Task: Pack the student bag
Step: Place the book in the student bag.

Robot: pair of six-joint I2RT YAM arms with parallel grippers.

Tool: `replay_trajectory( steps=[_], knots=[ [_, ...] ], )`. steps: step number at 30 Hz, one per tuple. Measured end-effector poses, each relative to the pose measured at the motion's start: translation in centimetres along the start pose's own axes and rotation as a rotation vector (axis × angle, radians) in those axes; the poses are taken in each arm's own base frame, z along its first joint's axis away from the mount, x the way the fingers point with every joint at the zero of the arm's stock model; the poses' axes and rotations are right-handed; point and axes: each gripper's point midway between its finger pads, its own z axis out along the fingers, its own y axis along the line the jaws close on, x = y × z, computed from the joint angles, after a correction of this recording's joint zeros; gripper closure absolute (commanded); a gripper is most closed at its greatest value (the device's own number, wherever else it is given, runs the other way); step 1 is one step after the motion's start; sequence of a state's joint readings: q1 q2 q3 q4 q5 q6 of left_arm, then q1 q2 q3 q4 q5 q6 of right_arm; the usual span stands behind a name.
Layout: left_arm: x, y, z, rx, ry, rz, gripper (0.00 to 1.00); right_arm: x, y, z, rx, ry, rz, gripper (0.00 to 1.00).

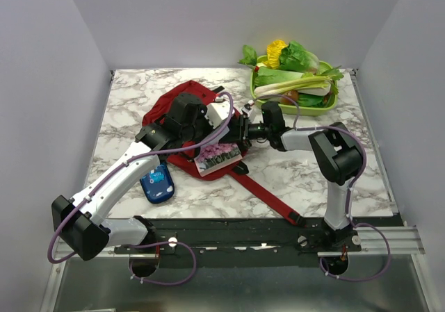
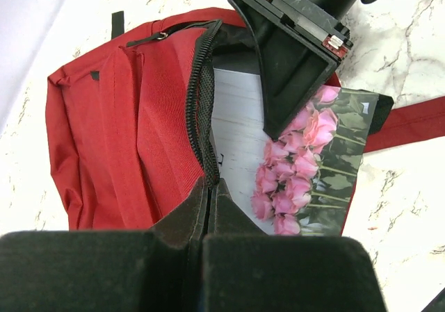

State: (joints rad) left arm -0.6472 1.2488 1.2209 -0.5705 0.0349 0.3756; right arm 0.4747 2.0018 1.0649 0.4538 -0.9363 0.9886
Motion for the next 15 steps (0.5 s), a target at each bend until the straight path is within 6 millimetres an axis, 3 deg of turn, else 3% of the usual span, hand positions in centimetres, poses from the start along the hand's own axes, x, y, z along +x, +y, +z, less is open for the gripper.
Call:
replay_trajectory(
  steps=[5,9,15],
  knots=[
    [0.0,0.0,0.0,-0.001,-0.002,0.000,0.99,-0.4,1.4,0.0,-0.046,-0.016,0.052,0.76],
    [-0.2,0.1,-0.2,-0.003,-0.007,0.001,0.99,-1.2,2.2,0.1,-0.055,-0.036,0.114,0.76],
    [-0.4,0.2,-0.3,-0.007,-0.016,0.001,0.99,-4.8,4.7,1.6,-0.056,-0.092,0.147,0.76]
  ],
)
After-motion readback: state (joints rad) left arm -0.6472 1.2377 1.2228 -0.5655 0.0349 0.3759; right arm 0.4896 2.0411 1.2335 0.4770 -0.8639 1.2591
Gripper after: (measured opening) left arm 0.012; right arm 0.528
